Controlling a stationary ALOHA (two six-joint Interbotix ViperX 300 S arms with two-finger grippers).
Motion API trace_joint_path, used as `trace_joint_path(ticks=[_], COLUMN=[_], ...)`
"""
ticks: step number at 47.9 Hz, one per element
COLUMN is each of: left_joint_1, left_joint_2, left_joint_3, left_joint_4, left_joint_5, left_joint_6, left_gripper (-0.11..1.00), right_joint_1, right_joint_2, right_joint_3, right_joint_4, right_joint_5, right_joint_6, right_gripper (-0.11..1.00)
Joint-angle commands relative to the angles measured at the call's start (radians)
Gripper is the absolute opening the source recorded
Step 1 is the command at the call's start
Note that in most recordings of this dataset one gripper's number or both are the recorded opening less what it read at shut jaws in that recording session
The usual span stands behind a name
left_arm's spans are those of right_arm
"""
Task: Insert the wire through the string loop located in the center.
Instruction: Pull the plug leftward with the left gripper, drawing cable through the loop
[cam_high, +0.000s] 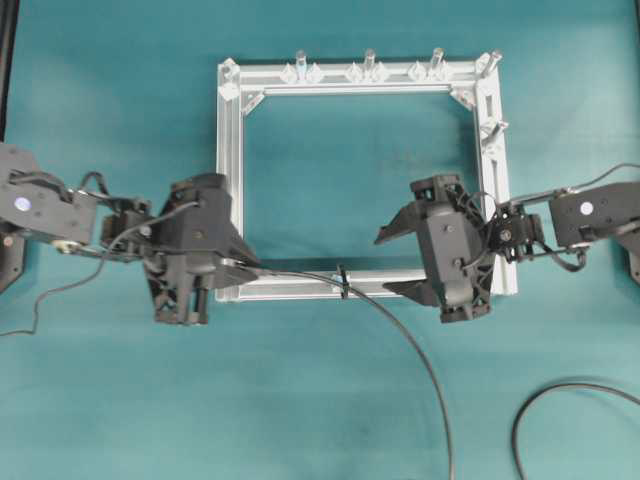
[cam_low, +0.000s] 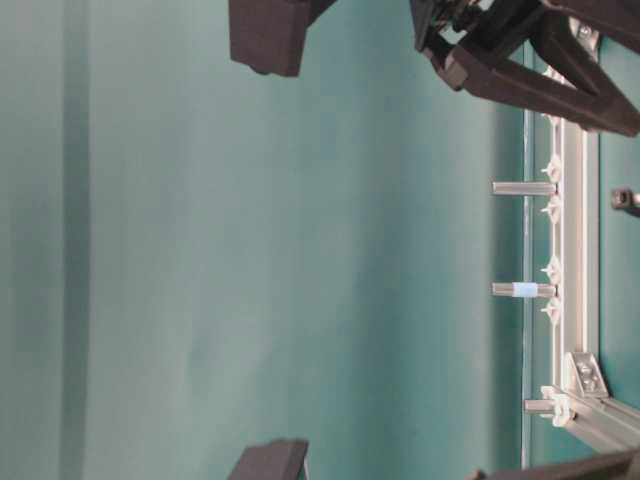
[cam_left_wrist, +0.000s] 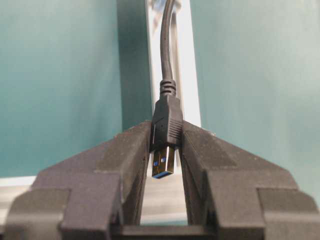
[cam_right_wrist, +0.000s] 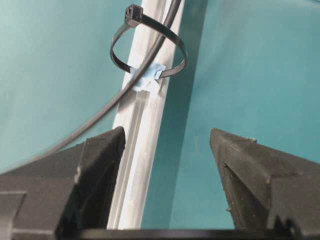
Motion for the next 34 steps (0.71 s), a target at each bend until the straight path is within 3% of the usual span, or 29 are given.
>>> trace_joint_path(ticks=[1,16,34], left_joint_1=[0.002,0.002,0.002], left_joint_2=[-0.044,-0.137,-0.232], left_joint_3=[0.018,0.124,0.193], left_joint_4=[0.000,0.002,0.002], left_joint_5=[0.000,0.002,0.051], left_joint_6=[-0.023,-0.094,-0.097], left_gripper=[0.20,0.20,0.20], right_joint_1=[0.000,-0.002,-0.002], right_joint_2=[-0.028,-0.028,-0.026], right_joint_3=[-0.005,-0.005,-0.006], right_joint_4=[0.000,0.002,0.002], right_joint_5=[-0.003,-0.003,-0.003], right_joint_6=[0.003,0.003,0.003], right_gripper=[0.71,0.70,0.71])
